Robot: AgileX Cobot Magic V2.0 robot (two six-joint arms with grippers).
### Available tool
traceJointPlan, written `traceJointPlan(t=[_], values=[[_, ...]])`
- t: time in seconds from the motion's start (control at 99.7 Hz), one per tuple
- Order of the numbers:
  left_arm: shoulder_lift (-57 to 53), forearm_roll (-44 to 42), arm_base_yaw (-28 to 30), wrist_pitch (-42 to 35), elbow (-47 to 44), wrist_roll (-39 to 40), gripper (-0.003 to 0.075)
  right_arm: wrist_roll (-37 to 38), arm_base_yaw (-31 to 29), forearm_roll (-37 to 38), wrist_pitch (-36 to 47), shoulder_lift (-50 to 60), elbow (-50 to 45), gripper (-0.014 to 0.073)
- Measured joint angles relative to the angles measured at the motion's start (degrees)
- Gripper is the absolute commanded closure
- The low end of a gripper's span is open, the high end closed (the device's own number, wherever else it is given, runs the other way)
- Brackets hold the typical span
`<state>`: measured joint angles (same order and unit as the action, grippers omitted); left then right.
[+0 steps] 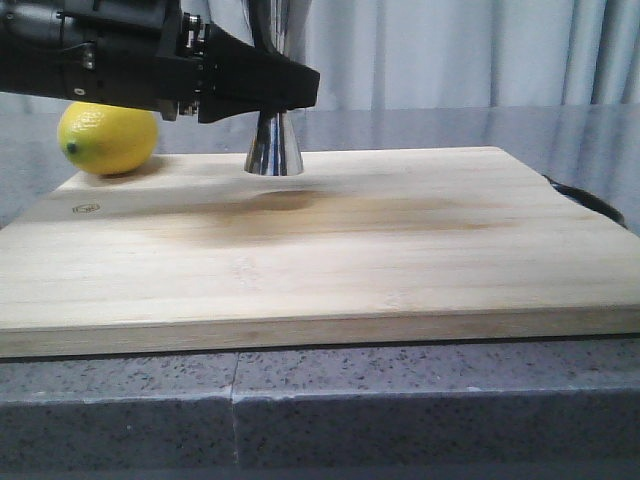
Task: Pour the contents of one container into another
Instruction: 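Tilt the beaker over the held jigger, pouring the clear liquid in, then lower the empty beaker back onto the board and open the right gripper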
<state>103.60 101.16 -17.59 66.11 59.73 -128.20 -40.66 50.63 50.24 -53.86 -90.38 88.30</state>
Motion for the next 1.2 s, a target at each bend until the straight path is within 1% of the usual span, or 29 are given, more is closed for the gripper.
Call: traceJointPlan(t=[0.321,0.441,0.652,0.822,1.043,1.203], values=[[0.0,0.0,0.0,0.0,0.0,0.0,0.0572,-0.86,0.0,0.55,0.22,0.0,0.0,0.0302],[0.0,0.0,0.0,0.0,0.0,0.0,0.0572,1.66,0.0,0.55,0.25,0.0,0.0,0.0302],[0.0,0.0,0.0,0.0,0.0,0.0,0.0572,11.11,0.0,-0.28,0.35,0.0,0.0,0.0302],[0.0,0.0,0.0,0.0,0.0,0.0,0.0572,21.6,-1.94,-2.73,2.01,0.91,0.0,0.0302],[0.0,0.0,0.0,0.0,0.0,-0.03,0.0572,36.2,-9.31,-11.71,6.83,7.7,-1.22,0.0302],[0.0,0.0,0.0,0.0,0.0,-0.03,0.0572,47.64,-15.13,-13.96,14.16,14.64,-8.92,0.0302]])
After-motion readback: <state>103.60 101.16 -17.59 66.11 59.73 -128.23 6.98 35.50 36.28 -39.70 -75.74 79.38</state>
